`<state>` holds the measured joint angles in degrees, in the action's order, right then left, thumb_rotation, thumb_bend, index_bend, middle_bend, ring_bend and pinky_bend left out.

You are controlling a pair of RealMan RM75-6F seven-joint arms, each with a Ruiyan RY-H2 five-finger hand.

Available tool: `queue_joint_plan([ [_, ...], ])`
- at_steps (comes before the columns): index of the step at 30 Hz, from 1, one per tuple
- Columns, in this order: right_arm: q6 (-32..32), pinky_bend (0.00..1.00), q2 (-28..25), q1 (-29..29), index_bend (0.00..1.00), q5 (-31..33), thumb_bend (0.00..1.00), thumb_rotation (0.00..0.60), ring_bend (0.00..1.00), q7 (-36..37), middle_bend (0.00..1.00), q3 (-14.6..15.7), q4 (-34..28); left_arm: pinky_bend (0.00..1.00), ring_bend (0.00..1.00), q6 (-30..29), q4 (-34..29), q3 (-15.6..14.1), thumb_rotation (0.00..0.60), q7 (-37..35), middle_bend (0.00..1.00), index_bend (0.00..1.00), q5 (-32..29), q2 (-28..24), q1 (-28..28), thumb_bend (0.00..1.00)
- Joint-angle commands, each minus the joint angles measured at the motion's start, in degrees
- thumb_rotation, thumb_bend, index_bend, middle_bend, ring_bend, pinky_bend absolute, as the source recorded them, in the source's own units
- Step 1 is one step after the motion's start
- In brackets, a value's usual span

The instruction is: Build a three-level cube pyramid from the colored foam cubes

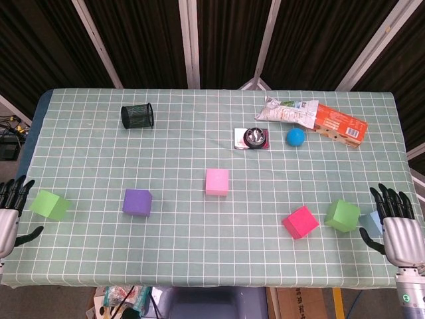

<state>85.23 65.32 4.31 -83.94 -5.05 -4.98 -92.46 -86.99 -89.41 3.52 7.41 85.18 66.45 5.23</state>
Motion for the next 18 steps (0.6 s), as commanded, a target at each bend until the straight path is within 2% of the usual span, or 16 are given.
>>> queue_joint_plan([
  [1,-0.12,0.00,0.15,0.05,0.00,0.06,0.32,0.600,0.00,0.04,0.00,0.01,-0.11,0.00,0.00,0.73,-0.53,0.17,0.600,0.07,0.00,0.00,-0.97,-0.24,0.06,0.00],
  [10,-1.53,0.00,0.49,0.59,0.00,1.10,0.32,0.600,0.00,1.39,0.00,-0.29,-0.19,0.01,0.00,5.02,-5.32,1.73,0.600,3.89,0.00,0.00,-4.24,-2.29,2.51,0.00],
  [14,-2.12,0.00,0.64,0.82,0.00,1.42,0.32,0.600,0.00,1.87,0.00,-0.32,-0.22,0.11,0.00,7.94,-8.15,3.14,0.600,7.27,0.06,0.00,-5.82,-3.26,5.06,0.02],
  [18,-2.42,0.00,0.81,1.00,0.00,1.54,0.32,0.600,0.00,2.11,0.00,-0.37,-0.27,0.11,0.00,11.73,-10.37,4.48,0.600,9.57,0.09,0.00,-8.10,-3.82,7.82,0.03],
])
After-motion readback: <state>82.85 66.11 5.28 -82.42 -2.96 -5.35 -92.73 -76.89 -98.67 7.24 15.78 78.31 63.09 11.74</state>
